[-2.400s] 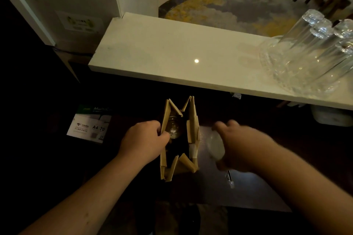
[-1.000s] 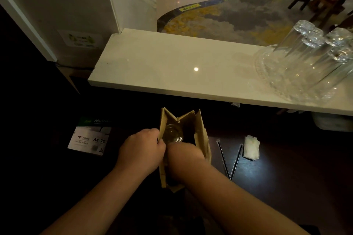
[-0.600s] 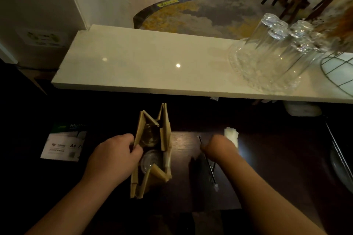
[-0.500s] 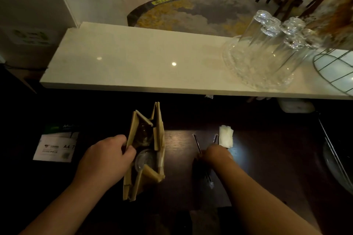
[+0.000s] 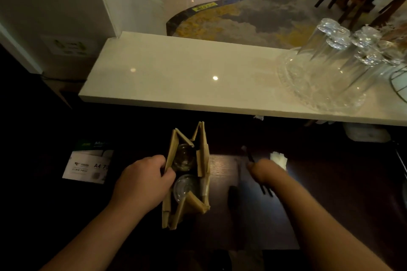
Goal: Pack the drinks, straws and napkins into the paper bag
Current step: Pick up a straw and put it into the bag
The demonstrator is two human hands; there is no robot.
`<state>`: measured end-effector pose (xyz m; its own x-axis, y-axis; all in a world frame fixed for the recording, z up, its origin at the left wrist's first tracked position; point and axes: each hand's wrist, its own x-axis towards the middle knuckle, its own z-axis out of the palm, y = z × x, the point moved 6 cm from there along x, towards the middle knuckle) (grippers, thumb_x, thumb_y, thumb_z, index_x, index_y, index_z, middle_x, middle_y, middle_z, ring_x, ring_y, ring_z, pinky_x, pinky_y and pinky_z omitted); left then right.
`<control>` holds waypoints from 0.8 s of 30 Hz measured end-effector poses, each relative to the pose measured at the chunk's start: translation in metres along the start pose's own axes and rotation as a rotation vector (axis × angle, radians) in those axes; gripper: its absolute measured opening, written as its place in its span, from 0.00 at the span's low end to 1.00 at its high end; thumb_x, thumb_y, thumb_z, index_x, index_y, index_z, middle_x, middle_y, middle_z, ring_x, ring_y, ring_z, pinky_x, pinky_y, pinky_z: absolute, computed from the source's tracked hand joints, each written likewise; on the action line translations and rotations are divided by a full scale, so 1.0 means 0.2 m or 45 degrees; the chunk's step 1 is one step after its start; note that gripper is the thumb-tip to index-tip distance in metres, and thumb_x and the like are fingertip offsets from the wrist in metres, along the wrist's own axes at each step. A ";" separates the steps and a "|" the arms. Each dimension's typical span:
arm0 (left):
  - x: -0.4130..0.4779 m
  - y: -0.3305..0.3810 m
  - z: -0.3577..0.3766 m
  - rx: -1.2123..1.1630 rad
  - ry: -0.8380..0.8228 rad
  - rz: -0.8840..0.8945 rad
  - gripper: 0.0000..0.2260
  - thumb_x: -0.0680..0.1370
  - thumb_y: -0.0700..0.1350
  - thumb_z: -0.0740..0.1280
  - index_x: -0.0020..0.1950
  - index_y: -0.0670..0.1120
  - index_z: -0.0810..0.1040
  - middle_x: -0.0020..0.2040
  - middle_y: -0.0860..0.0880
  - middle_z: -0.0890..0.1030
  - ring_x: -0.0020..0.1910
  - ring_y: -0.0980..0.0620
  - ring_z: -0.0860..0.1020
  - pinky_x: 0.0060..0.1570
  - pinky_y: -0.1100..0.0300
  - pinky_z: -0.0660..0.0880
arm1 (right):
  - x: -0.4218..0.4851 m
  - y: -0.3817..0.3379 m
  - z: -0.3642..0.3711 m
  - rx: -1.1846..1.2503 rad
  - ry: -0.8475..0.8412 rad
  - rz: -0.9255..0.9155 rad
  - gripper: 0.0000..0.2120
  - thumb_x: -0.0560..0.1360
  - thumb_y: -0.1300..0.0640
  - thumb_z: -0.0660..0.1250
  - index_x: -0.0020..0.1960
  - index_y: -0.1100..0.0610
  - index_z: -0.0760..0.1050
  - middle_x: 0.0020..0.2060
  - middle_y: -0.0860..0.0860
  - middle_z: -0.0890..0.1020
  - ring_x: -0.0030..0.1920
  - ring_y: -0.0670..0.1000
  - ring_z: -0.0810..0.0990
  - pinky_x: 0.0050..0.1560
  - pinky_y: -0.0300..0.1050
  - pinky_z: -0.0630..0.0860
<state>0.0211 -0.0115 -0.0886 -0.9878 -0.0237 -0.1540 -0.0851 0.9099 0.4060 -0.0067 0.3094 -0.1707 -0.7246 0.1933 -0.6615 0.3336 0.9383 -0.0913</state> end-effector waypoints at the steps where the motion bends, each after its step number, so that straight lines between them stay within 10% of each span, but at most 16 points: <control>1: 0.01 0.00 0.00 -0.008 0.003 -0.008 0.19 0.79 0.54 0.69 0.32 0.51 0.68 0.29 0.51 0.73 0.27 0.55 0.71 0.25 0.58 0.59 | -0.07 -0.04 -0.10 0.051 0.010 -0.064 0.20 0.83 0.48 0.55 0.56 0.61 0.79 0.51 0.61 0.81 0.53 0.59 0.80 0.50 0.47 0.73; 6: 0.05 -0.02 -0.01 -0.027 0.030 -0.065 0.18 0.78 0.55 0.68 0.33 0.50 0.69 0.29 0.51 0.74 0.27 0.55 0.72 0.24 0.59 0.59 | -0.58 -0.33 -0.42 0.424 -0.397 -0.457 0.14 0.74 0.45 0.60 0.38 0.54 0.74 0.27 0.49 0.76 0.25 0.47 0.71 0.24 0.38 0.69; 18: 0.07 -0.04 0.01 -0.030 0.052 -0.062 0.16 0.77 0.56 0.69 0.34 0.51 0.71 0.30 0.51 0.75 0.28 0.53 0.72 0.24 0.57 0.60 | -0.22 -0.97 0.08 0.263 -0.457 -0.113 0.16 0.80 0.50 0.61 0.44 0.63 0.71 0.39 0.60 0.81 0.35 0.56 0.82 0.37 0.49 0.82; 24: 0.08 -0.06 0.02 -0.052 0.027 -0.094 0.16 0.77 0.56 0.68 0.33 0.51 0.71 0.29 0.51 0.74 0.26 0.53 0.72 0.24 0.58 0.61 | -0.17 -1.04 0.17 -0.100 -0.220 -0.423 0.04 0.75 0.60 0.67 0.43 0.56 0.72 0.37 0.53 0.75 0.39 0.54 0.76 0.43 0.52 0.76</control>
<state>0.0068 -0.0202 -0.0998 -0.9811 -0.0991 -0.1659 -0.1625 0.8878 0.4306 -0.0314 0.0989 -0.1540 -0.6709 -0.1698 -0.7218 0.0458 0.9621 -0.2688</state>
